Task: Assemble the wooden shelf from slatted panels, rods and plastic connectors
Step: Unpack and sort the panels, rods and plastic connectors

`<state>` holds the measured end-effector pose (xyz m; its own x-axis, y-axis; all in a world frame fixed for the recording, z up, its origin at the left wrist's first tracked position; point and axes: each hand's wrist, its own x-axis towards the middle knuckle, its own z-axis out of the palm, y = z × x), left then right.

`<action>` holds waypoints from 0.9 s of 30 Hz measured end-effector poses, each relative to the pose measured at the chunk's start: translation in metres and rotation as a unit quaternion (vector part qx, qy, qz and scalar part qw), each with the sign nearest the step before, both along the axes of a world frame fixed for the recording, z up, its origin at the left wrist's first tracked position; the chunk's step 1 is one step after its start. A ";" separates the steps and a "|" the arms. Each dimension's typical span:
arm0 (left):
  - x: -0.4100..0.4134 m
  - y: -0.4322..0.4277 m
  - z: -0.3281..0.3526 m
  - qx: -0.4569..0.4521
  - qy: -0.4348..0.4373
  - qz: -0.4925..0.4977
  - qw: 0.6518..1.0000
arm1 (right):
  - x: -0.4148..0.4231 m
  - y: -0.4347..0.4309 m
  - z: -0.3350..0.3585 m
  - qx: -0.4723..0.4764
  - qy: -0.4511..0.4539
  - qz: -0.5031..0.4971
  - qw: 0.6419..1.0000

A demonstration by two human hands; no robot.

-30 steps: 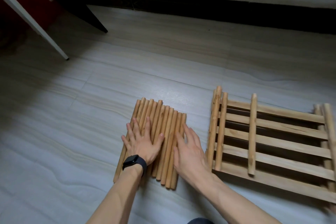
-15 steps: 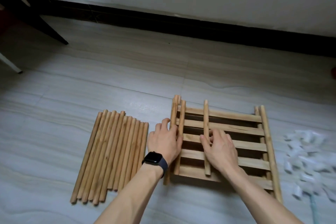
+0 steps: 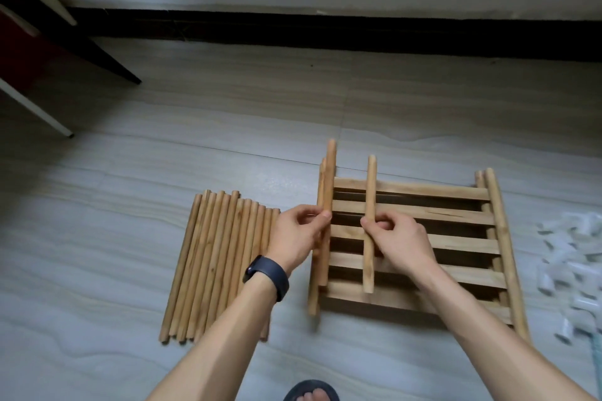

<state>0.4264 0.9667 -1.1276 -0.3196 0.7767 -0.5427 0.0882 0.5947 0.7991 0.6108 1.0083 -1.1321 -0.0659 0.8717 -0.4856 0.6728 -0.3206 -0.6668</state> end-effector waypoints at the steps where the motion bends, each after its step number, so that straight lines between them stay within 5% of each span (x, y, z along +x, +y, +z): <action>1: -0.018 -0.008 0.002 0.003 -0.003 0.021 1.000 | -0.009 -0.003 0.004 0.003 0.018 0.000 1.000; 7: -0.142 -0.084 -0.020 -0.125 0.188 0.056 0.973 | -0.082 -0.045 0.021 0.000 0.044 0.103 0.994; 10: -0.166 -0.107 -0.039 -0.186 0.202 0.045 0.961 | -0.116 -0.071 0.010 -0.015 0.002 0.182 0.983; 27: -0.154 -0.084 -0.054 -0.114 0.320 -0.057 0.939 | -0.163 -0.103 -0.026 -0.084 -0.184 0.244 0.948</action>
